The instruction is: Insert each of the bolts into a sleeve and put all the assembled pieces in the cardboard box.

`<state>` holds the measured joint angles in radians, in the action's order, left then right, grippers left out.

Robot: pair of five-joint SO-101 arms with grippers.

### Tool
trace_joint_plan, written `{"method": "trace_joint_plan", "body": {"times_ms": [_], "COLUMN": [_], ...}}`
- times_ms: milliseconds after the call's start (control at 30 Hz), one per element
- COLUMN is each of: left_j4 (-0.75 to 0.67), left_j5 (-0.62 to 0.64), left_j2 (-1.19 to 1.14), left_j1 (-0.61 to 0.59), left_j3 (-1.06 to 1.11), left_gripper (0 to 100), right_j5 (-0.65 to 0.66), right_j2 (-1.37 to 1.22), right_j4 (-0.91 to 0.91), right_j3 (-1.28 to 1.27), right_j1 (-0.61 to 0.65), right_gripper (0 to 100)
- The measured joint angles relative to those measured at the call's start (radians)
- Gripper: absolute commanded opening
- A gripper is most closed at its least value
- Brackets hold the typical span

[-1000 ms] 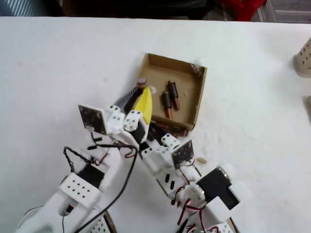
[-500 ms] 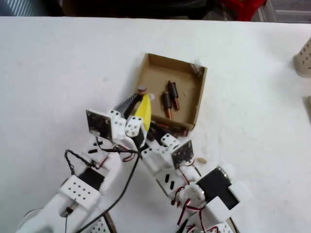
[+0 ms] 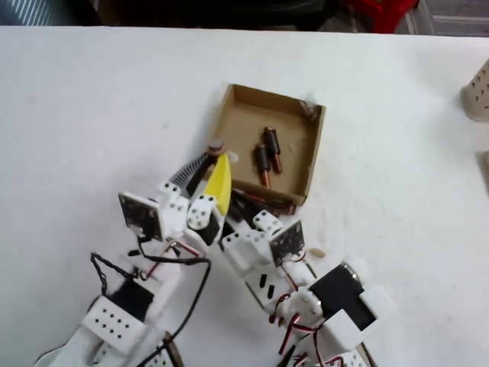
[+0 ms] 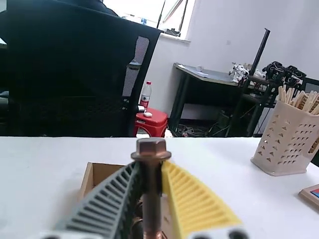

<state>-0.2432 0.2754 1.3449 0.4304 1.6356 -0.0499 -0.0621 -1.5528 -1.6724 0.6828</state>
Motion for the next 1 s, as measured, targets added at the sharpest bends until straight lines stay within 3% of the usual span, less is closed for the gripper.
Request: {"method": "trace_joint_plan", "body": {"times_ms": [133, 767, 1000], "left_j4": [0.06, 0.037, -0.123], "left_j5": [0.0, 0.0, 0.0], "left_j2": [0.1, 0.124, -0.11], "left_j1": [0.002, -0.025, -0.052], "left_j3": [0.023, 0.054, -0.014], "left_gripper": [2, 2, 2], "right_j5": [0.0, 0.0, 0.0], "right_j2": [0.0, 0.0, 0.0], "right_j4": [0.0, 0.0, 0.0], "right_j3": [0.0, 0.0, 0.0], "right_j1": [0.0, 0.0, 0.0], "right_gripper": [1.6, 1.6, 1.6]}}
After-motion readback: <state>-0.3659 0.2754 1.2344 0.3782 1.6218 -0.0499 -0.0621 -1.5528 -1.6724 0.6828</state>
